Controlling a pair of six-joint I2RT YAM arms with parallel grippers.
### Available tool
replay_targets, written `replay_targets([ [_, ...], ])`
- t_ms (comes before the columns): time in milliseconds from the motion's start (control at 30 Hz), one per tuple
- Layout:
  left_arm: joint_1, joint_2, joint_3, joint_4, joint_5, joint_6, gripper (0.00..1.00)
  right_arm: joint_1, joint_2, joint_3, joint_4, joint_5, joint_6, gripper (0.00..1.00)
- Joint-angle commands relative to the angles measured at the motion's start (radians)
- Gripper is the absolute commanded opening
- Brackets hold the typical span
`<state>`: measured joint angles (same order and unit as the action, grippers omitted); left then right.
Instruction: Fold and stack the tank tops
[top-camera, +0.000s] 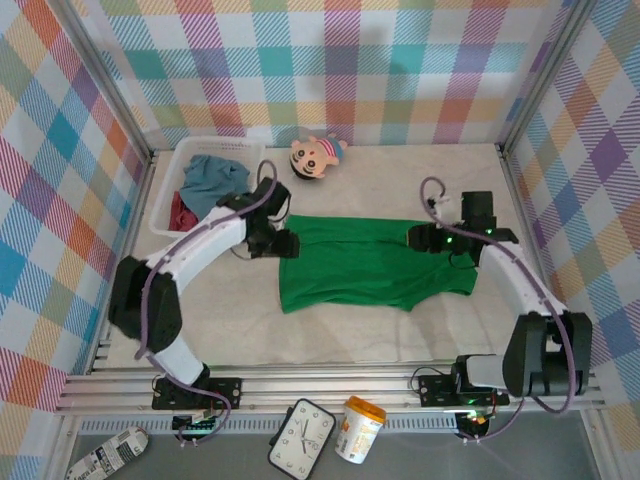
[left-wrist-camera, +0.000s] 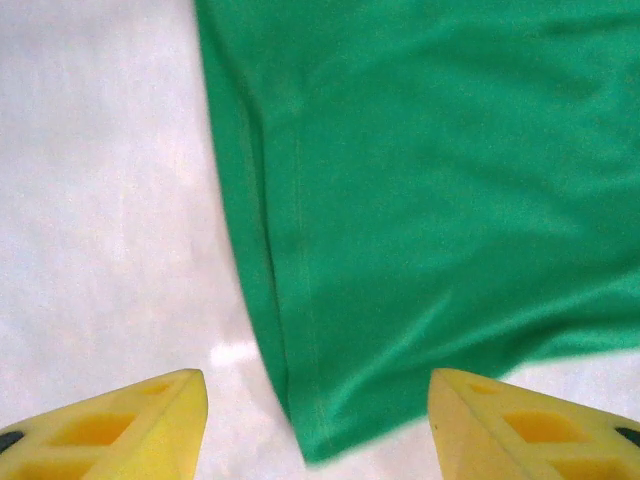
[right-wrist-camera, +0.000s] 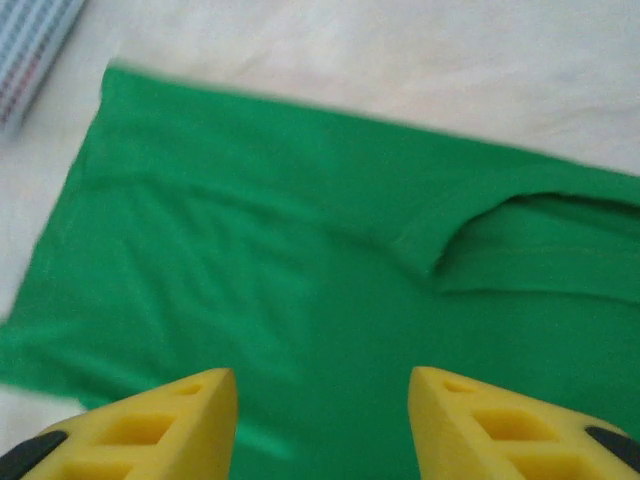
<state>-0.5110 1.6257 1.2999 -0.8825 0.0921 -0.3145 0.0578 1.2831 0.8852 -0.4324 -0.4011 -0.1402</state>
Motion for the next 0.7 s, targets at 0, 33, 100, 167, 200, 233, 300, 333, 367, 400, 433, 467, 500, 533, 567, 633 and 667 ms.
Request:
replay_targets([
  [0, -0.042, -0.087, -0.186, 0.059, 0.04, -0.196, 0.6, 0.055, -0.079, -0.043, -0.101, 0.055, -0.225, 0.5],
  [33, -0.052, -0.124, -0.239, 0.086, 0.038, -0.243, 0.6, 0.079, -0.11, -0.066, -0.105, 0.057, -0.254, 0.5],
  [100, -0.069, -0.189, -0.346, 0.166, 0.041, -0.33, 0.6, 0.12, -0.156, -0.106, -0.119, 0.047, -0.308, 0.5],
  [167, -0.089, -0.228, -0.425, 0.247, 0.053, -0.407, 0.59, 0.171, -0.177, -0.141, -0.151, 0.065, -0.375, 0.5],
  [200, -0.099, -0.232, -0.452, 0.272, 0.053, -0.435, 0.59, 0.204, -0.183, -0.158, -0.166, 0.094, -0.409, 0.5],
  [233, -0.112, -0.232, -0.472, 0.288, 0.047, -0.457, 0.58, 0.238, -0.185, -0.178, -0.178, 0.132, -0.441, 0.51],
  [300, -0.124, -0.228, -0.506, 0.324, 0.035, -0.487, 0.56, 0.293, -0.182, -0.213, -0.179, 0.199, -0.486, 0.51],
  [333, -0.127, -0.225, -0.522, 0.353, 0.037, -0.499, 0.55, 0.308, -0.18, -0.228, -0.173, 0.214, -0.5, 0.51],
  [367, -0.13, -0.218, -0.538, 0.387, 0.043, -0.508, 0.54, 0.321, -0.177, -0.246, -0.158, 0.229, -0.51, 0.51],
  [400, -0.131, -0.207, -0.548, 0.415, 0.047, -0.514, 0.53, 0.329, -0.175, -0.263, -0.137, 0.237, -0.517, 0.5],
  [433, -0.135, -0.195, -0.552, 0.438, 0.052, -0.514, 0.53, 0.332, -0.17, -0.274, -0.127, 0.235, -0.522, 0.5],
  [467, -0.146, -0.18, -0.556, 0.462, 0.062, -0.518, 0.51, 0.338, -0.162, -0.284, -0.116, 0.239, -0.535, 0.49],
  [500, -0.155, -0.161, -0.556, 0.47, 0.068, -0.523, 0.5, 0.347, -0.147, -0.288, -0.111, 0.248, -0.547, 0.49],
  [533, -0.163, -0.148, -0.555, 0.467, 0.069, -0.525, 0.48, 0.353, -0.131, -0.288, -0.107, 0.254, -0.551, 0.49],
  [567, -0.171, -0.136, -0.555, 0.461, 0.065, -0.523, 0.46, 0.359, -0.113, -0.288, -0.1, 0.26, -0.554, 0.48],
  [633, -0.177, -0.13, -0.558, 0.455, 0.048, -0.519, 0.44, 0.37, -0.081, -0.288, -0.086, 0.269, -0.559, 0.48],
  [667, -0.177, -0.129, -0.563, 0.452, 0.039, -0.511, 0.42, 0.377, -0.064, -0.287, -0.079, 0.27, -0.561, 0.47],
])
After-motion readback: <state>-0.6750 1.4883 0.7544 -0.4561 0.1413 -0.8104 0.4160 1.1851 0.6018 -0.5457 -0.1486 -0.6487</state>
